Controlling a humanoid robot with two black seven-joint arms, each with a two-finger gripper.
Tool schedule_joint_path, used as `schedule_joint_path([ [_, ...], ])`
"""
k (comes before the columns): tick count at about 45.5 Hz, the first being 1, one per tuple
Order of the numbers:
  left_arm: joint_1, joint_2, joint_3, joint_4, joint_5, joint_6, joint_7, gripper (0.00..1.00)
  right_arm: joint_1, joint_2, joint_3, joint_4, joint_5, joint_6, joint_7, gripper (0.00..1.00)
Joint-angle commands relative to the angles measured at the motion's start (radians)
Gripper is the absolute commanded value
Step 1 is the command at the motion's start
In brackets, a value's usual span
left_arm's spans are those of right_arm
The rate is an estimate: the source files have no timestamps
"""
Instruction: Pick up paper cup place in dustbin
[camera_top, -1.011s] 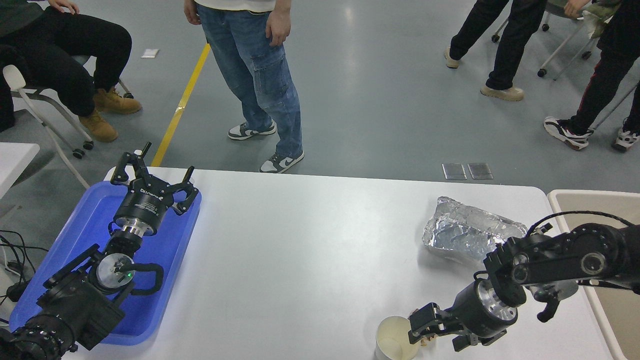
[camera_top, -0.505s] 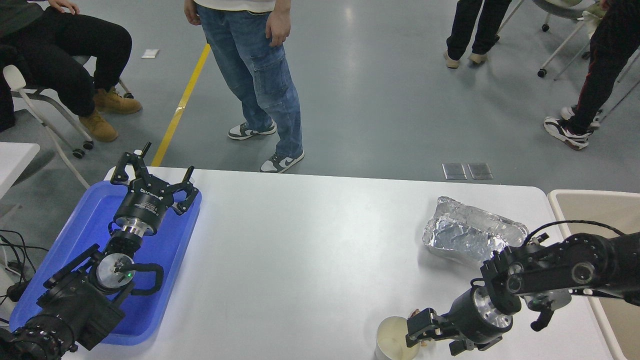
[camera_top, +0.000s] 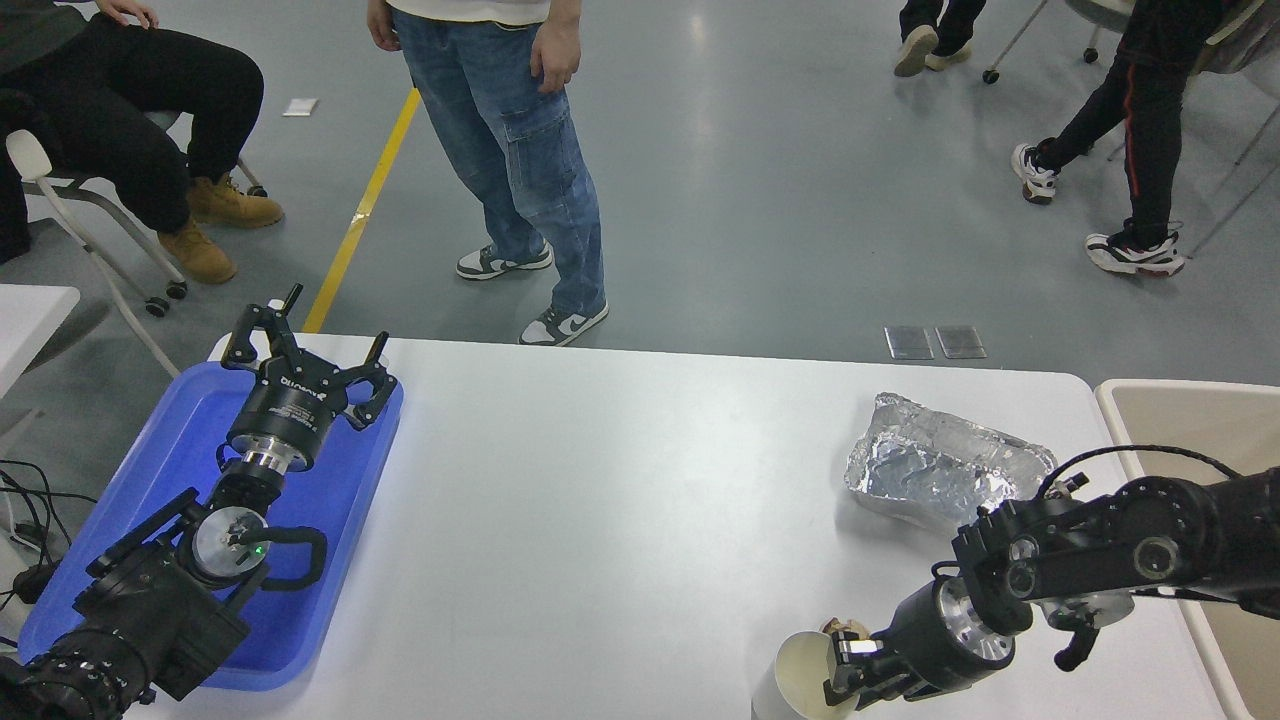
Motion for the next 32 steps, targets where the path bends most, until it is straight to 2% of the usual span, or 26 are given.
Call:
schedule_joint_path([
  [1,0.000,0.000,0.000,0.000,0.000,0.000,0.000,1.00,0.007,-0.004,-0.003,0.002,-0.044,0.001,0.050,0.00],
  [7,0.000,0.000,0.000,0.000,0.000,0.000,0.000,1.00,0.009,-0.006,-0.003,0.003,-0.067,0.001,0.089,0.00],
  [19,0.000,0.000,0.000,0.000,0.000,0.000,0.000,1.00,0.059,-0.044,-0.004,0.009,-0.079,0.012,0.093,0.00],
  [32,0.000,0.000,0.000,0.000,0.000,0.000,0.000,1.00,0.237,-0.142,-0.004,0.009,-0.074,0.106,0.110,0.00],
])
